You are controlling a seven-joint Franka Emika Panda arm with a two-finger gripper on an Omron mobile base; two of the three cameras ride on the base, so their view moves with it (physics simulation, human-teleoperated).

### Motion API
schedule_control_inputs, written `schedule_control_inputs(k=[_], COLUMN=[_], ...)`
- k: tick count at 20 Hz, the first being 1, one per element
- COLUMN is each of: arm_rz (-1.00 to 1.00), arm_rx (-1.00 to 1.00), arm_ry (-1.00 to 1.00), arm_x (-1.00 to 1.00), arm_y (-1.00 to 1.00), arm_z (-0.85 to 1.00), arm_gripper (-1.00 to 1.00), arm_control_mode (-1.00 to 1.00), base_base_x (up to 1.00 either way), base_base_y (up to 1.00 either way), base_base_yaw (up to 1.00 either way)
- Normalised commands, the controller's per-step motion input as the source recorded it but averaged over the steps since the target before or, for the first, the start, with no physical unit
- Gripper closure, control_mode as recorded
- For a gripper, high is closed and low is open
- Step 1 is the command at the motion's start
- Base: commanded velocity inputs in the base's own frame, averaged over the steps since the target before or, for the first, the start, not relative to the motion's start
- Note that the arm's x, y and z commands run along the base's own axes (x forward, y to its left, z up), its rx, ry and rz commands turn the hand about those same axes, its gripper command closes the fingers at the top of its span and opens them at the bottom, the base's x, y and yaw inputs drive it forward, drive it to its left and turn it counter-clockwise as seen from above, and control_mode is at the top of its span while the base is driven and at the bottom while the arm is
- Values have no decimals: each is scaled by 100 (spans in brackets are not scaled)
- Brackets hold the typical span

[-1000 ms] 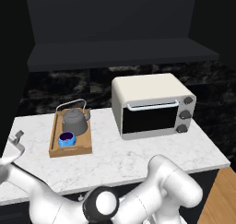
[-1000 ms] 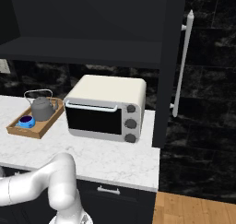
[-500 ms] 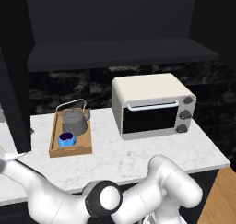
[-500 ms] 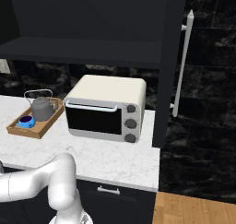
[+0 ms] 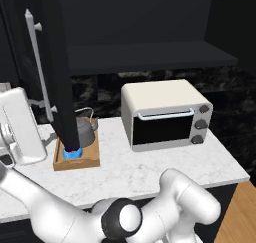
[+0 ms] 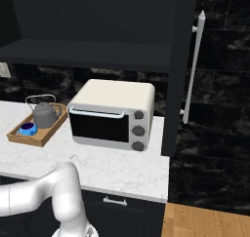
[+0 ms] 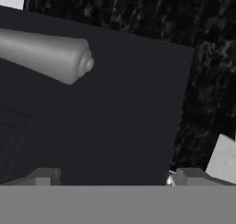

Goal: Pick the kettle from the counter and place it on the tray. Then pick the mug from the cabinet and place it on the tray. Then close the cabinet doors.

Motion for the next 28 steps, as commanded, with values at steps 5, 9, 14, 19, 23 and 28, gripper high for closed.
schedule_control_inputs(k=[5, 9, 14, 19, 23, 28], arm_rz=[28, 28, 27, 28, 30, 35], arm_rx=[11, 14, 17, 18, 18, 14], arm_ry=[0, -5, -9, -7, -1, 0], arm_x=[10, 17, 27, 39, 52, 68], arm_y=[-90, -87, -83, -75, -59, -28], arm_z=[0, 0, 1, 0, 0, 0], arm_gripper=[-100, -100, -100, -100, -100, -100], arm_control_mode=[-100, -100, -100, -100, -100, -100], base_base_x=[0, 0, 0, 0, 0, 0], base_base_y=[0, 0, 0, 0, 0, 0], base_base_yaw=[0, 0, 0, 0, 0, 0])
